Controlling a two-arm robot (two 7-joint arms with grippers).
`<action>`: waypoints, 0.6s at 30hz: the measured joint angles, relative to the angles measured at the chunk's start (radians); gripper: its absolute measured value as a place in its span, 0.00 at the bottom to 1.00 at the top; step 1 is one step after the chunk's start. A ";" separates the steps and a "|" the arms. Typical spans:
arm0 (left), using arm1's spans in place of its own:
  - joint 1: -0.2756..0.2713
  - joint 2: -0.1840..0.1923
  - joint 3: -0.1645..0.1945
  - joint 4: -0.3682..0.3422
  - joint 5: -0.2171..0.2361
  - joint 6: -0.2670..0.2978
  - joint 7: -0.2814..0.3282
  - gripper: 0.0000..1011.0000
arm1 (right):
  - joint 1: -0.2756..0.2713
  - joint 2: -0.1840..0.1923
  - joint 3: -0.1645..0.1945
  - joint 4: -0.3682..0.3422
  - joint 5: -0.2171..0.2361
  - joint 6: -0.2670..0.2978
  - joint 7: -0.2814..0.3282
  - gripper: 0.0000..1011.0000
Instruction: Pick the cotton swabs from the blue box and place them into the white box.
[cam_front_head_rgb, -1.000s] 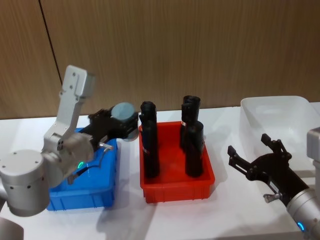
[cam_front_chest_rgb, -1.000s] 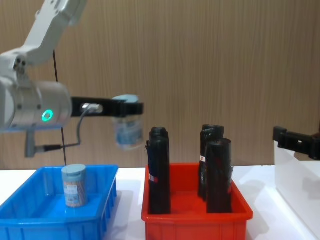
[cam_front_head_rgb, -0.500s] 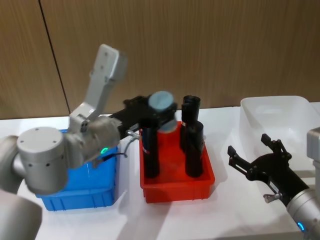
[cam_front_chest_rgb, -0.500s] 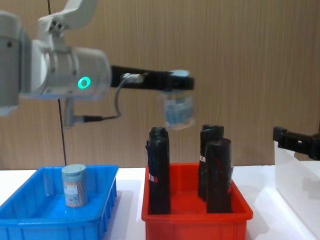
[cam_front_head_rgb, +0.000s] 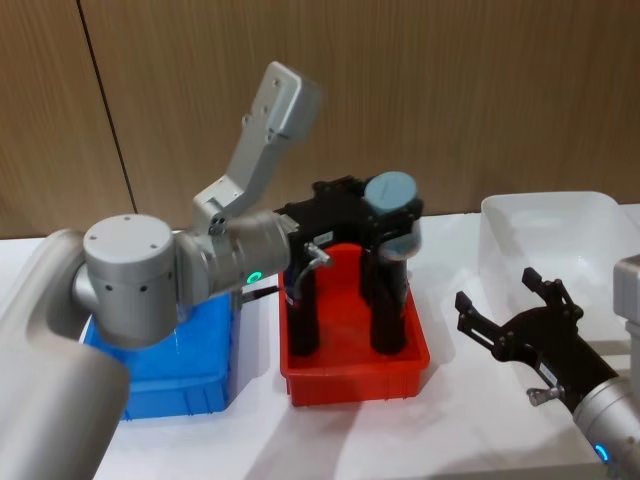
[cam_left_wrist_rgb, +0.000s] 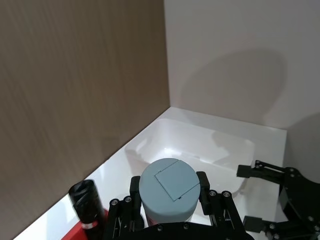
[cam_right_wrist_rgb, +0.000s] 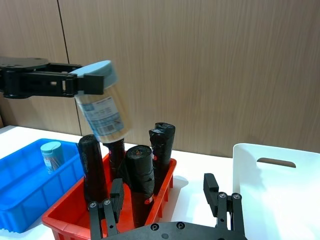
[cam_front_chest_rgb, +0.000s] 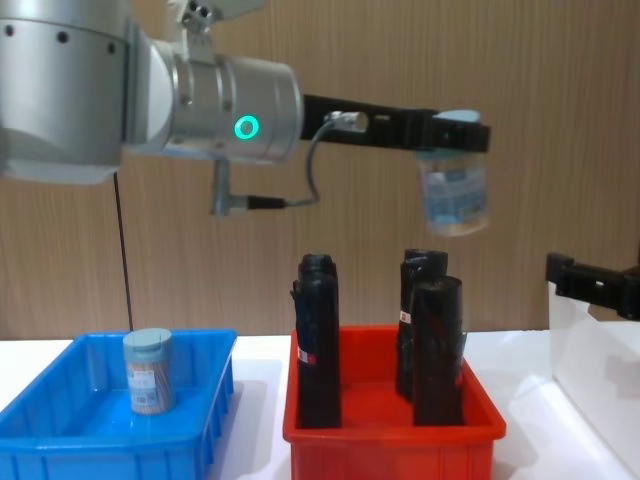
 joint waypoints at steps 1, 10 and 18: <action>-0.011 -0.006 0.004 0.013 0.002 -0.006 -0.015 0.66 | 0.000 0.000 0.000 0.000 0.000 0.000 0.000 0.99; -0.047 -0.028 0.016 0.059 0.008 -0.025 -0.069 0.66 | 0.000 0.000 0.000 0.000 0.000 0.000 0.000 0.99; -0.066 -0.039 0.023 0.082 0.012 -0.034 -0.098 0.66 | 0.002 0.000 0.001 0.000 -0.002 0.003 0.002 0.99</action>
